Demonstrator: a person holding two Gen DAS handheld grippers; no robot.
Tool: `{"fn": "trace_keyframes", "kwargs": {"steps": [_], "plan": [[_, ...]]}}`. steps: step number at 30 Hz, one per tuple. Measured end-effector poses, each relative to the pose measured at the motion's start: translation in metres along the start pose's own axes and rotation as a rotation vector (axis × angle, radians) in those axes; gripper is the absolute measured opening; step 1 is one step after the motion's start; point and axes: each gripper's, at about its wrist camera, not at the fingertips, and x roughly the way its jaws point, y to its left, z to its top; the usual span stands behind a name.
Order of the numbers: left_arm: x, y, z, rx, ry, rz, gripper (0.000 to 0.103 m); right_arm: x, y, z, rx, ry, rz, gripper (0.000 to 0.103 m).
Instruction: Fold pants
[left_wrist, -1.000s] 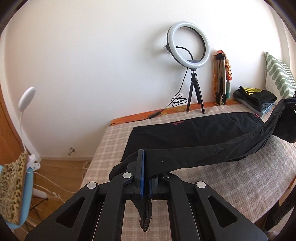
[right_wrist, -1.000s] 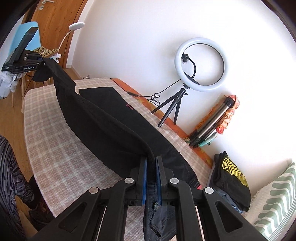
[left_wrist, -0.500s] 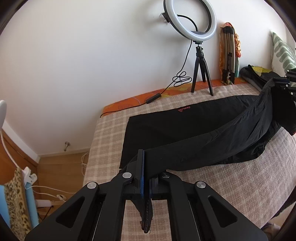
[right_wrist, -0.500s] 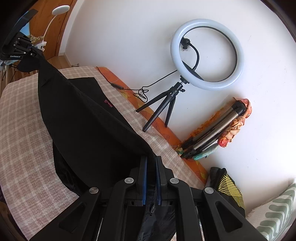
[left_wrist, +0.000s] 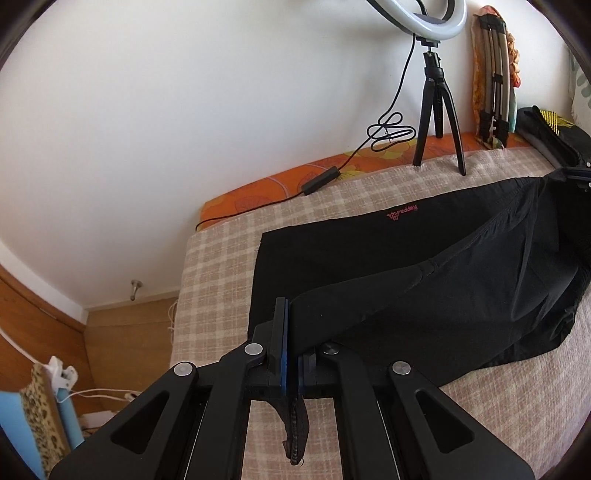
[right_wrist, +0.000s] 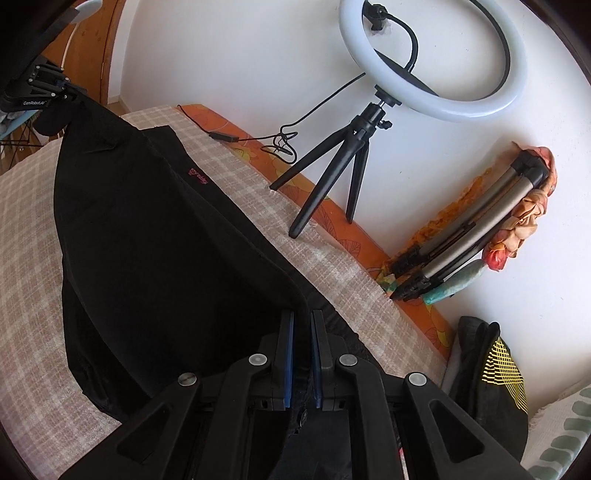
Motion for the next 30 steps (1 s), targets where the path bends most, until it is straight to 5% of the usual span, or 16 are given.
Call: {"fn": "trace_keyframes", "kwargs": {"steps": [8,12,17,23,30], "plan": [[0.057,-0.011,0.018,0.009,0.056,0.056,0.002,0.051,-0.015,-0.007,0.063,0.056,0.116,0.008],[0.082,-0.014,0.019,-0.003,0.089,0.065,0.002,0.054,-0.037,-0.008,0.157,0.038,0.169,0.035],[0.103,-0.023,0.021,0.012,0.108,0.085,0.002,0.012,-0.060,-0.023,0.200,-0.050,0.192,0.047],[0.120,-0.029,0.021,-0.001,0.126,0.095,0.002,-0.053,-0.087,-0.080,0.292,-0.094,0.166,0.049],[0.125,-0.035,0.018,0.005,0.130,0.095,0.002,-0.093,-0.057,-0.162,0.248,-0.052,0.279,0.049]]}}
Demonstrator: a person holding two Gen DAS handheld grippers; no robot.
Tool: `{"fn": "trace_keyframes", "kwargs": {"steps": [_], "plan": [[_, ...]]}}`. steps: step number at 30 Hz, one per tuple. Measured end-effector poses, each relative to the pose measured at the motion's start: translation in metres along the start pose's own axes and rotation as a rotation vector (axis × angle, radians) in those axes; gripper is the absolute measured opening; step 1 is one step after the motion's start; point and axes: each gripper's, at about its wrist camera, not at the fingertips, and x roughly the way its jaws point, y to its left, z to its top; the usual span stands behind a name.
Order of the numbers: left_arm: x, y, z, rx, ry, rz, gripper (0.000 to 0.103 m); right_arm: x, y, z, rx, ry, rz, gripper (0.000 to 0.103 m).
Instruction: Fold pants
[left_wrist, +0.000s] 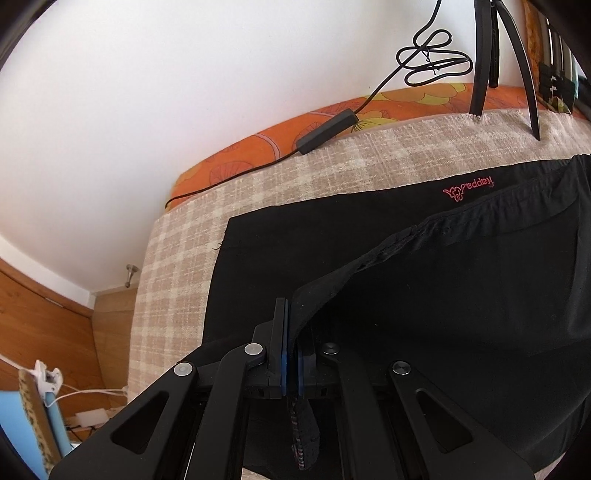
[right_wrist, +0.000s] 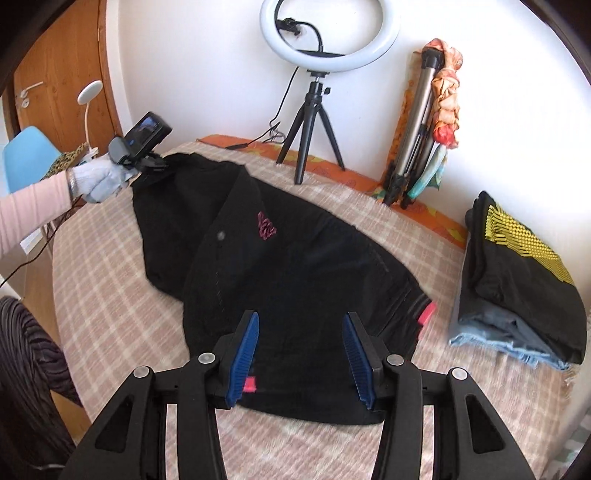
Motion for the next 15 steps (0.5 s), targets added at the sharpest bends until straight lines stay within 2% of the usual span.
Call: {"fn": "trace_keyframes", "kwargs": {"steps": [6,10,13,14,15], "plan": [[0.002,0.000,0.000,-0.027,0.000,-0.007,0.002,0.020,0.052,-0.038,-0.115,0.072,0.091,0.049],[-0.001,0.002,0.001,-0.021,0.004,-0.002,0.002,0.042,0.083,-0.048,-0.271,0.106,0.032,0.048],[-0.004,0.005,0.002,-0.025,0.002,-0.002,0.002,0.054,0.087,-0.048,-0.316,0.107,-0.012,0.046],[-0.004,0.006,0.003,-0.024,0.001,-0.002,0.002,0.056,0.087,-0.048,-0.328,0.105,-0.022,0.040],[-0.005,0.006,0.003,-0.021,0.000,-0.001,0.002,0.058,0.085,-0.048,-0.337,0.107,-0.033,0.030]]}}
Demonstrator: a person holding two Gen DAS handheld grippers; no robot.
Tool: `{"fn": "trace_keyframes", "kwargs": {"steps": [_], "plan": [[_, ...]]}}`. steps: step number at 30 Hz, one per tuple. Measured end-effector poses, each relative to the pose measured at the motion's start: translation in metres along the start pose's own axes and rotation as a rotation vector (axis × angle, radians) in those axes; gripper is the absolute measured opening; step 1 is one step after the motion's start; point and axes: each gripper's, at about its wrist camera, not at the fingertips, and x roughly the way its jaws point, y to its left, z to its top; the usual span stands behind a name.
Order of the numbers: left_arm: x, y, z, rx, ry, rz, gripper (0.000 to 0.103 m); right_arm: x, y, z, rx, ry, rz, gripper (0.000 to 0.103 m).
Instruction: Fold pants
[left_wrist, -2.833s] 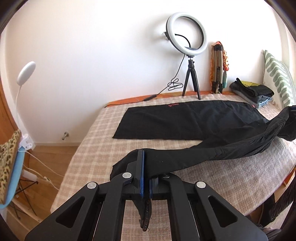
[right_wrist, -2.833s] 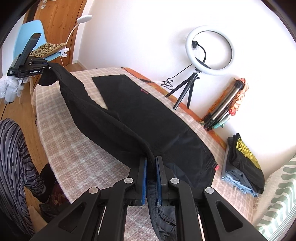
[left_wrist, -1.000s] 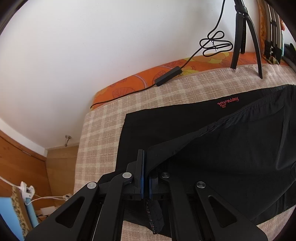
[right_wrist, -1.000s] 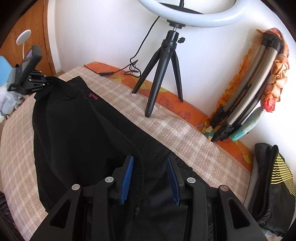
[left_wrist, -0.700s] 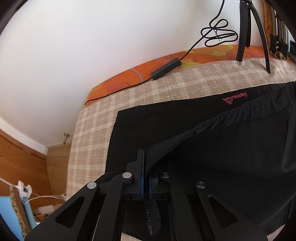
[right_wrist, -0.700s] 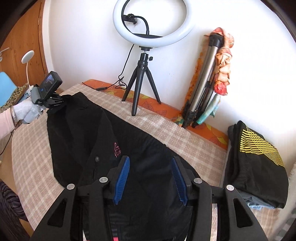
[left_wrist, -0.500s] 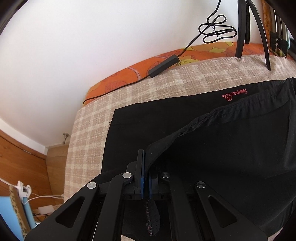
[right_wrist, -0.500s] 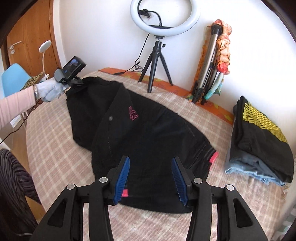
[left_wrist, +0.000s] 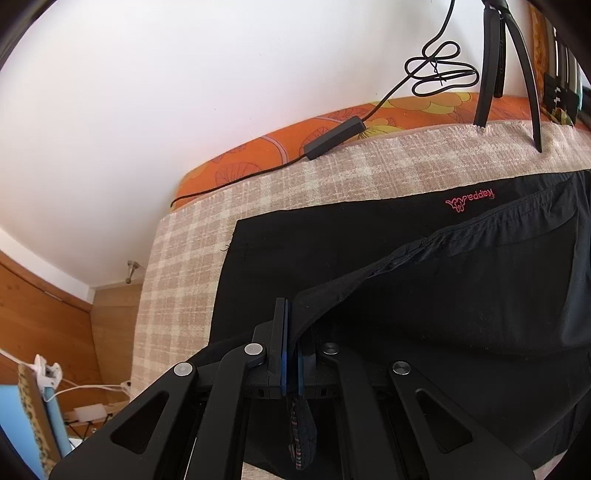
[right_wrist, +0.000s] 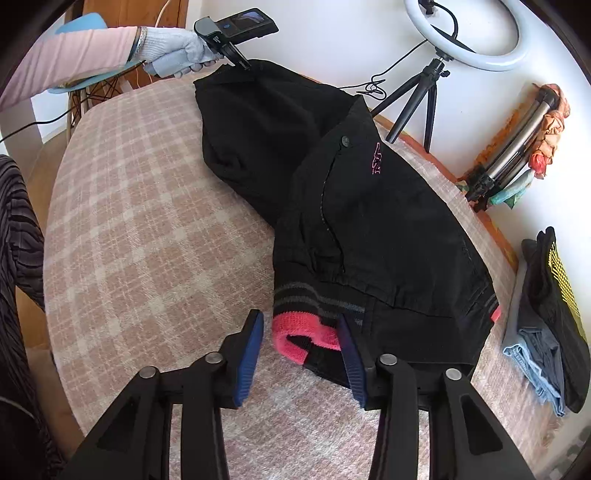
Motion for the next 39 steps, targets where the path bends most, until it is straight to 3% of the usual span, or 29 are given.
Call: {"fn": "trace_keyframes", "kwargs": {"steps": [2,3,8,13,20,27,31,34,39], "plan": [[-0.001,-0.001,0.000,0.011,-0.002,0.005,0.002,0.001,-0.006,0.001,0.006,0.005,0.000,0.022],[-0.002,-0.001,0.000,0.017,-0.004,0.007,0.002,0.000,-0.009,0.001,0.018,-0.001,0.003,0.012],[-0.002,-0.001,0.001,0.026,-0.007,0.004,0.002,-0.023,-0.036,0.009,0.069,-0.055,-0.048,0.008],[-0.002,0.000,0.002,0.029,-0.007,0.009,0.002,-0.043,-0.108,0.027,0.226,-0.122,-0.122,0.007],[0.000,-0.002,0.001,0.039,0.000,0.016,0.002,-0.001,-0.205,0.038,0.388,-0.058,-0.198,0.007],[0.001,-0.003,0.003,0.068,0.006,0.022,0.003,0.062,-0.224,0.041,0.408,0.077,-0.259,0.007],[-0.001,0.002,0.005,0.065,0.010,0.005,0.007,0.074,-0.226,0.038,0.395,0.114,-0.299,0.008],[-0.006,0.007,0.005,0.068,-0.007,0.010,0.019,0.074,-0.227,0.038,0.405,0.125,-0.305,0.009],[-0.016,0.031,0.001,0.012,-0.043,-0.005,0.050,0.073,-0.223,0.040,0.383,0.137,-0.331,0.009]]}}
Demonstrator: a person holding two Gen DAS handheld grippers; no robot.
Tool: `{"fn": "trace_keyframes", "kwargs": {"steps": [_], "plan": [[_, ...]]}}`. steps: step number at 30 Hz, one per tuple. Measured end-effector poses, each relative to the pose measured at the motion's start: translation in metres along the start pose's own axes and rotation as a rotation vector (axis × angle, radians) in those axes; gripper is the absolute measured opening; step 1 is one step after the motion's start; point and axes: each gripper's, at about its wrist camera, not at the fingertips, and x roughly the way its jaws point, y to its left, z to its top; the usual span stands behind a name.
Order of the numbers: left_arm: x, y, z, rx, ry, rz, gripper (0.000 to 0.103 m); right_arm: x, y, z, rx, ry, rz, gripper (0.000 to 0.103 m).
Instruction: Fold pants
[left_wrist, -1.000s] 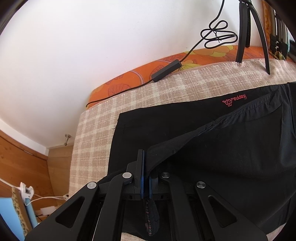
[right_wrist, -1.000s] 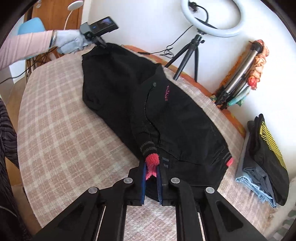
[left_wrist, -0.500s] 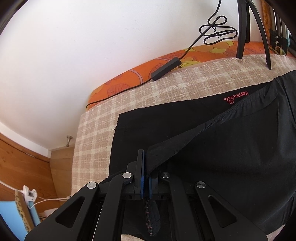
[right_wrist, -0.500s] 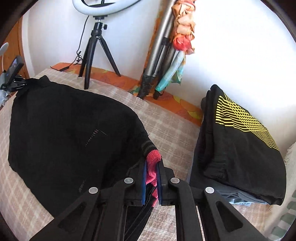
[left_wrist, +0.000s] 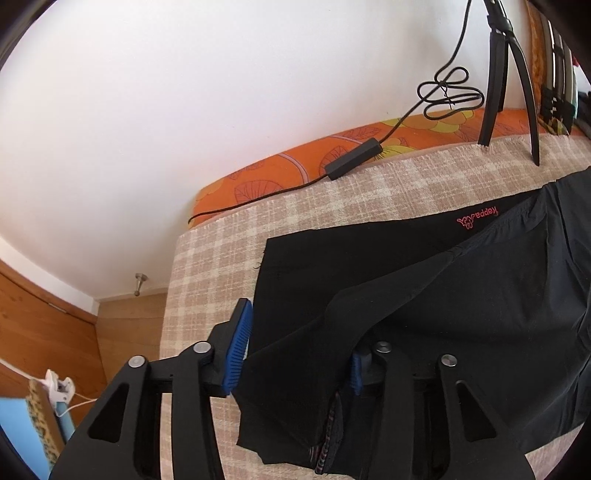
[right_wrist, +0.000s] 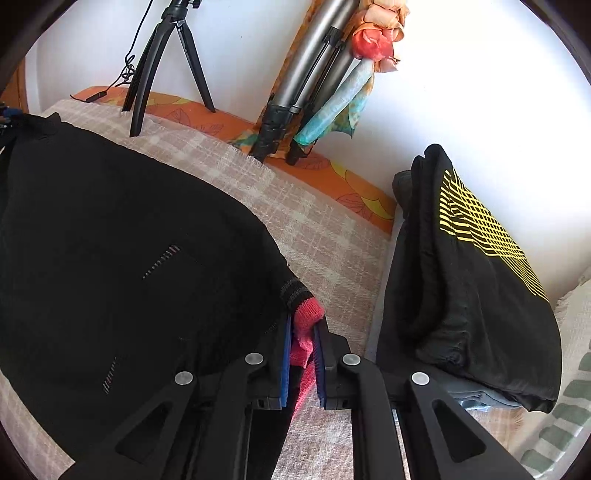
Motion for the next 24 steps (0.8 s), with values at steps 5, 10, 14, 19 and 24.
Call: {"fn": "trace_keyframes", "kwargs": {"steps": [5,10,14,19,24], "plan": [[-0.003,0.018,-0.003,0.008,-0.001,0.051,0.051,0.000,0.001,-0.001,0.009,0.006,-0.010,0.009],[-0.011,0.051,-0.001,-0.026,-0.010,0.121,0.051,-0.001,0.004,-0.002,0.001,0.016,-0.042,0.011],[-0.020,0.077,-0.020,-0.110,-0.034,0.058,0.051,-0.014,-0.001,0.000,0.034,-0.002,-0.063,0.020],[-0.013,0.086,-0.061,-0.179,-0.007,-0.053,0.051,-0.059,0.011,-0.008,0.059,-0.098,-0.022,0.028],[0.000,0.071,-0.087,-0.198,0.017,-0.109,0.051,-0.090,0.056,0.000,-0.008,-0.167,0.159,0.031]]}}
